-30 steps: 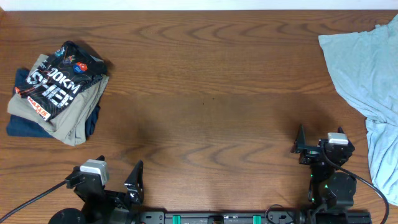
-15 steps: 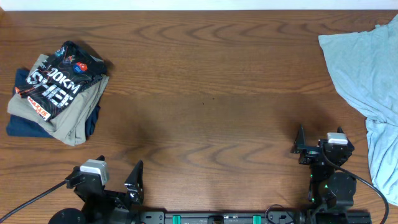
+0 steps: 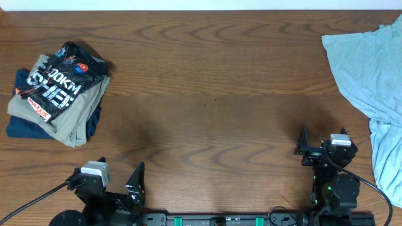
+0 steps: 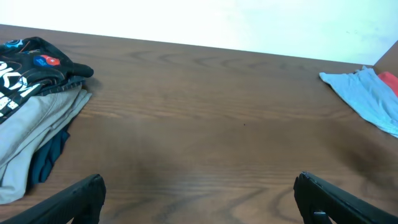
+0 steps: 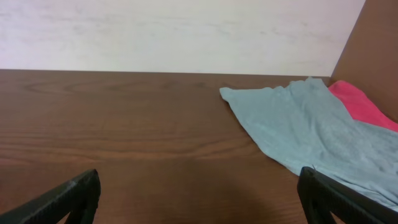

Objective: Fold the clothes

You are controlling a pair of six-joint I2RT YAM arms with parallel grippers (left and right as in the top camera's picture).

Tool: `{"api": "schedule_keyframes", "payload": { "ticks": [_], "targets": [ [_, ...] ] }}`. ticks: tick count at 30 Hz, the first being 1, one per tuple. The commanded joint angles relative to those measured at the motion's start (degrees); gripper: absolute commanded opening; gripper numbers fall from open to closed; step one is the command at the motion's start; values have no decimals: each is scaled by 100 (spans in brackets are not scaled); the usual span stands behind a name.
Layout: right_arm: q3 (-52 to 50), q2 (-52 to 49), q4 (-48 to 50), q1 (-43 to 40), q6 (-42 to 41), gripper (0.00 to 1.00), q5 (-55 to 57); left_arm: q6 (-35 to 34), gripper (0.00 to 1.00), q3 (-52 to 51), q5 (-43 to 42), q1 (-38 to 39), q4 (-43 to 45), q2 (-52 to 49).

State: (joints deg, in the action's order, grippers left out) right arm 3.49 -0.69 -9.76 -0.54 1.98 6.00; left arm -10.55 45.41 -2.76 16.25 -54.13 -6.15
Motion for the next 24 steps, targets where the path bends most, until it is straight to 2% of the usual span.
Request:
{"api": "schedule_keyframes", "payload": {
  "ticks": [1,6,16,20,24],
  "targets": [
    [-66,39,13,-59,68,99,-42,-50,98,-4,46,22,-2,31],
    [-66,39,15,-59,68,99,-42,-48,98,-9,46,-103,-24,61],
    [-66,39,13,-59,68,99,-44,111,98,-411,393,-951,-378,334],
    [-66,39,13,-59,68,99,-42,107,98,-986,391,-1169,-96,601],
    [-66,39,15,-59,68,99,-42,107,98,-1611,391,-1311,697,603]
  ]
}}
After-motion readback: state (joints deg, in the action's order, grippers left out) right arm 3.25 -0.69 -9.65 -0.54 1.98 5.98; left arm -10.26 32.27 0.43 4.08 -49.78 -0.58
